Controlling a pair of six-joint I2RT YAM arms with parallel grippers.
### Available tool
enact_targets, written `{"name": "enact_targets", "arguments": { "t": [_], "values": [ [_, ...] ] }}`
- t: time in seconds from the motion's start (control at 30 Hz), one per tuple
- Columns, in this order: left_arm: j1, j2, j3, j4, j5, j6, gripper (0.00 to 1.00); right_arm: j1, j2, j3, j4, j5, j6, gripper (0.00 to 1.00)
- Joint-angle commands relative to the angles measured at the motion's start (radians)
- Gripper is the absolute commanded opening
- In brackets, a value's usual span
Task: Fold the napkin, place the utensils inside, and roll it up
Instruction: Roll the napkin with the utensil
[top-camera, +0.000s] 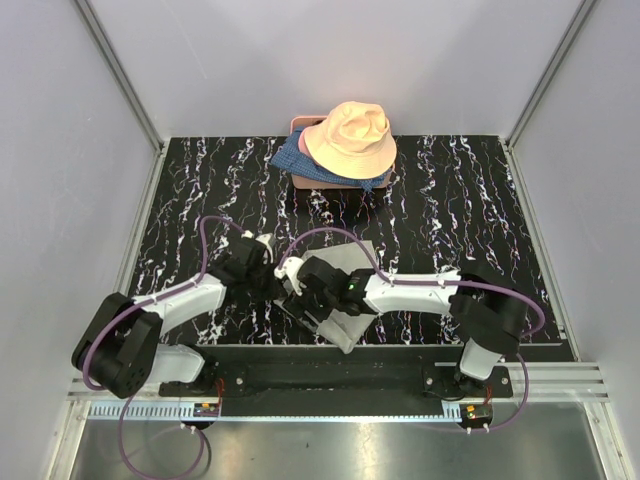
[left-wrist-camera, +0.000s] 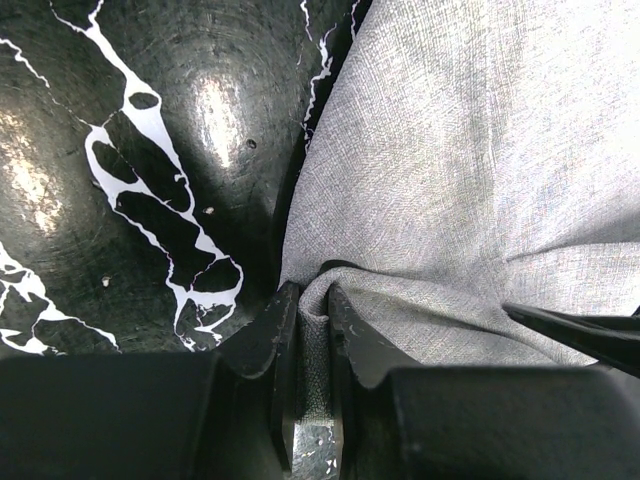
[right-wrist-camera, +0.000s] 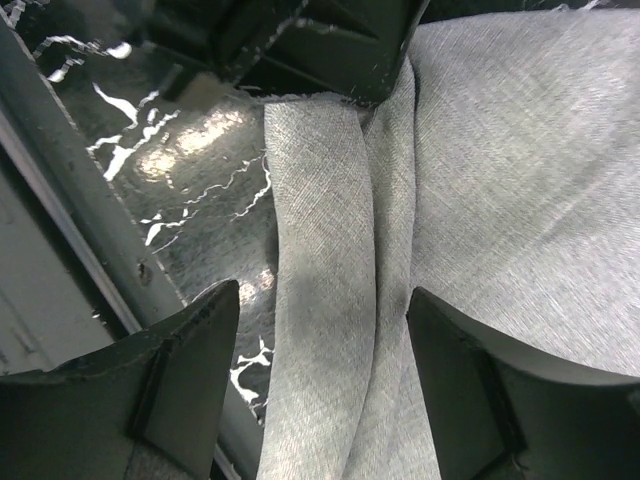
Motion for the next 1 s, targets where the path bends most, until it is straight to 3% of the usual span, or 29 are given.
{"name": "enact_targets", "arguments": {
  "t": [0.0,0.2,0.3,0.4,0.43,0.6,0.97],
  "values": [
    [0.001,0.025,0.014,-0.033,0.004,0.025,0.15,0.005,0.046,0.02,0.05,0.005,-0.015,0.74],
    [0.001,0.026,0.02,-0.036,0.002,0.025,0.15,0.005,0.089,-0.001,0.061,0.004,0.007,0.69],
    [0.001,0.023,0.023,-0.035,0.007,0.025,0.18,0.005,0.111,-0.009,0.059,0.015,0.031,0.5],
    [0.003,-0.001,0.024,-0.038,0.001,0.023,0.31,0.004,0.122,-0.027,0.061,0.002,0.057,0.38],
    [0.004,-0.009,0.029,-0.044,-0.008,0.02,0.43,0.004,0.123,-0.032,0.061,-0.005,0.062,0.35],
    [0.021,-0.086,0.038,-0.074,-0.036,0.019,0.58,-0.027,0.109,-0.087,0.099,-0.109,0.102,0.22],
    [0.034,-0.342,-0.072,-0.041,-0.1,0.014,0.61,-0.222,0.106,-0.15,0.212,-0.534,0.098,0.2]
  ]
}}
